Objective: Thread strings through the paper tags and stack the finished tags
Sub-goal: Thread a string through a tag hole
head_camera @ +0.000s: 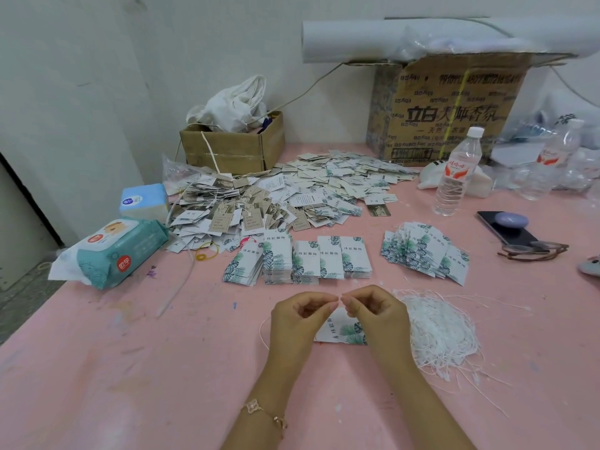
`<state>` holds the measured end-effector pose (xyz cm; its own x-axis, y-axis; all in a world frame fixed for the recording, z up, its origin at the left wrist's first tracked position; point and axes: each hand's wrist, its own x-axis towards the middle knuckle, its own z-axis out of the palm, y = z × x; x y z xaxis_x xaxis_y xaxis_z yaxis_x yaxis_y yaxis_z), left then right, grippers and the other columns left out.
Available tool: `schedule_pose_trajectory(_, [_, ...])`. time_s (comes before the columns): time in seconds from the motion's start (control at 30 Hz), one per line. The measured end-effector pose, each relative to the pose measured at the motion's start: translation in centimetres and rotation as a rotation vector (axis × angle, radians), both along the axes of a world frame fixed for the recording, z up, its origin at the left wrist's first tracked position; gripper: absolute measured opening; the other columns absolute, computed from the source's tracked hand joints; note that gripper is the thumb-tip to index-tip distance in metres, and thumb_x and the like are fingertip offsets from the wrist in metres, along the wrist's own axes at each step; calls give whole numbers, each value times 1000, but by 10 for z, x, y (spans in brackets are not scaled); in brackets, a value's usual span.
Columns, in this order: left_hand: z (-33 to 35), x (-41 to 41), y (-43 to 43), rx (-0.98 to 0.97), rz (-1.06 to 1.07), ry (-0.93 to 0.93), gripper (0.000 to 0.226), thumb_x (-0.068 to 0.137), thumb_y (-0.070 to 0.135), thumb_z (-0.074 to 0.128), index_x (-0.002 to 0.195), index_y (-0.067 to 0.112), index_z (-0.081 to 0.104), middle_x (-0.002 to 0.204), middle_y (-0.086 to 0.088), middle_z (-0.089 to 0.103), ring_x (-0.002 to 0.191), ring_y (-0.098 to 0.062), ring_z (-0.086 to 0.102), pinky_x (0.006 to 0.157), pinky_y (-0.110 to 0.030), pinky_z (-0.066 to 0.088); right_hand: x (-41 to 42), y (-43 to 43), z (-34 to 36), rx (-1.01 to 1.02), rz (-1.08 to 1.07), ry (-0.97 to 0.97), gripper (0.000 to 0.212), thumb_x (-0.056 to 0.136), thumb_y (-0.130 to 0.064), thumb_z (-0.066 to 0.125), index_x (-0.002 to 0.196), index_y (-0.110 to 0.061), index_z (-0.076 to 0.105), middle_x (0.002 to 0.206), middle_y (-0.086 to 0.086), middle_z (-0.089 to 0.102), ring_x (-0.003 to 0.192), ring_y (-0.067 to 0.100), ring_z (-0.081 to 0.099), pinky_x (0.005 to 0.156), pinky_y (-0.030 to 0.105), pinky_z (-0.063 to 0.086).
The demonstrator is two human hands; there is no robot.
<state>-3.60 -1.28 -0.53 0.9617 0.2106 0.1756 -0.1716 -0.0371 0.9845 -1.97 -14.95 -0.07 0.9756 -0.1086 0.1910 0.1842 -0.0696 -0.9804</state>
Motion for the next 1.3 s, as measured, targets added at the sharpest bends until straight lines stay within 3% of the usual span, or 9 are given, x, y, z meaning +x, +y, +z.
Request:
schedule_pose_trajectory(0.4, [-7,3,1,56,-31,-35,10,81,12,77,79,22,77,76,1,75,73,-13,68,68,-23,52,0,1,-2,-21,56,-20,23,76,-5,76,70,-27,74,67,-1,71,63,9,66,61,17,51])
schedule_pose_trajectory(0.77, [-8,3,0,63,-37,-29,9,80,14,78,77,22,77,74,2,74,68,-8,66,63,-19,50,0,1,-1,-23,69,21,14,77,-7,76,68,-16,70,61,1,67,57,6,60,54,16,46])
schedule_pose_trajectory(0.97, [-9,5,0,60,-14,-33,15,80,9,77,75,23,77,74,3,74,70,-9,67,65,-18,51,-1,0,2,73,108,19,4,83,-11,72,83,-12,69,70,2,69,62,8,61,58,16,48])
schedule_pose_trajectory(1.17, [-8,5,2,32,7,-43,15,81,9,76,77,24,76,74,2,74,68,-8,66,64,-18,50,-2,1,5,90,171,58,8,79,-8,75,87,-11,73,79,2,74,73,9,69,64,15,51])
schedule_pose_trajectory(1.3, [-8,5,3,36,21,-51,18,82,8,75,76,25,74,71,5,72,64,-3,61,62,-15,47,-1,-1,4,90,110,59,6,79,-8,75,80,-14,74,69,3,71,64,6,65,58,13,49])
